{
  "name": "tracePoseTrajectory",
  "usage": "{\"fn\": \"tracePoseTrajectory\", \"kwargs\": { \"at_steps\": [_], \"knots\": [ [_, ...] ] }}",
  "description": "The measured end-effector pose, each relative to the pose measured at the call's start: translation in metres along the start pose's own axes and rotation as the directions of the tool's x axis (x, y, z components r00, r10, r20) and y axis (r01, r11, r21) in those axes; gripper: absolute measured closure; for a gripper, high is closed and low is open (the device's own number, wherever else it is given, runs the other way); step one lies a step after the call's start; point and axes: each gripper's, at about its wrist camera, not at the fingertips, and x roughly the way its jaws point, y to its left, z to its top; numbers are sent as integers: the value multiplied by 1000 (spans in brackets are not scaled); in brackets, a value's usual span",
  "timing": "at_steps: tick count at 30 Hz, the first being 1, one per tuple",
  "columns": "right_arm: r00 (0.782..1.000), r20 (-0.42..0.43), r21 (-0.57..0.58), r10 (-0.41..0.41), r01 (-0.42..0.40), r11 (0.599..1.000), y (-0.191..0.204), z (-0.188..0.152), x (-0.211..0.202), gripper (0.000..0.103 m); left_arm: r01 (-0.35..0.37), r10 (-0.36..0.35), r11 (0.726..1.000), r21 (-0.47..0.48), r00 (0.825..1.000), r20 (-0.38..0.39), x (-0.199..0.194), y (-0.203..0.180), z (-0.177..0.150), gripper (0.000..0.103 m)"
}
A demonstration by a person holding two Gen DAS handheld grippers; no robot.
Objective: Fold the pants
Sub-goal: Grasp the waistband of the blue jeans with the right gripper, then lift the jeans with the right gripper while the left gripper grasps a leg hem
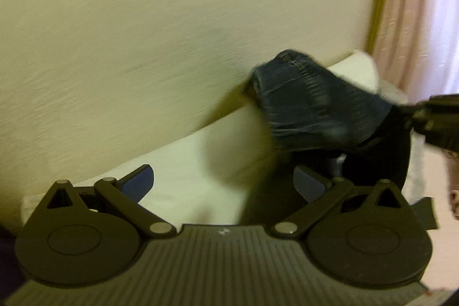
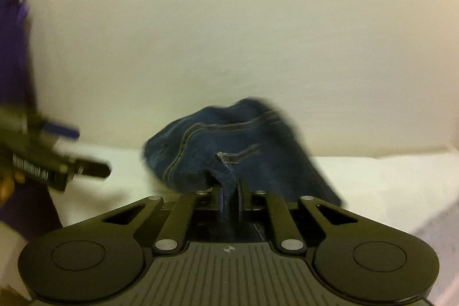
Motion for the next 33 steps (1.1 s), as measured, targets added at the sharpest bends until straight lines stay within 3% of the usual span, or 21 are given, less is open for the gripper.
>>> {"fn": "tracePoseTrajectory", "kwargs": {
  "at_steps": [4, 11, 15, 18, 21, 24, 27, 29, 32, 33],
  "knots": [
    [993, 50, 154, -108, 99, 983, -49, 2, -74, 98, 104, -104, 991, 79, 995, 1, -10, -38, -3, 1],
    [955, 65, 369, -289, 246, 896, -105, -28, -207, 99, 258, -257, 947, 191, 966, -29, -19, -102, -23, 1],
    [915, 22, 474, -404, 346, 810, -126, -63, -291, 99, 349, -343, 891, 292, 937, -71, -22, -140, -41, 1],
    [869, -36, 556, -493, 428, 713, -141, -97, -375, 99, 434, -422, 829, 352, 899, -115, -25, -174, -53, 1],
    [813, -124, 643, -569, 503, 578, -144, -145, -446, 99, 530, -508, 747, 401, 844, -170, -31, -221, -67, 1],
    [743, -232, 710, -627, 570, 413, -139, -199, -500, 99, 633, -595, 634, 445, 767, -242, -39, -272, -87, 1],
    [674, -334, 744, -659, 618, 256, -127, -252, -558, 99, 715, -671, 484, 505, 673, -310, -54, -331, -117, 1],
    [642, -386, 765, -663, 624, 159, -110, -286, -586, 99, 760, -708, 379, 528, 605, -364, -67, -362, -142, 1],
    [617, -441, 787, -652, 615, 49, -92, -335, -631, 99, 804, -727, 203, 559, 506, -464, -78, -409, -190, 1],
    [613, -458, 789, -644, 614, 23, -89, -348, -638, 99, 805, -722, 156, 573, 489, -490, -71, -420, -206, 1]
  ]
}}
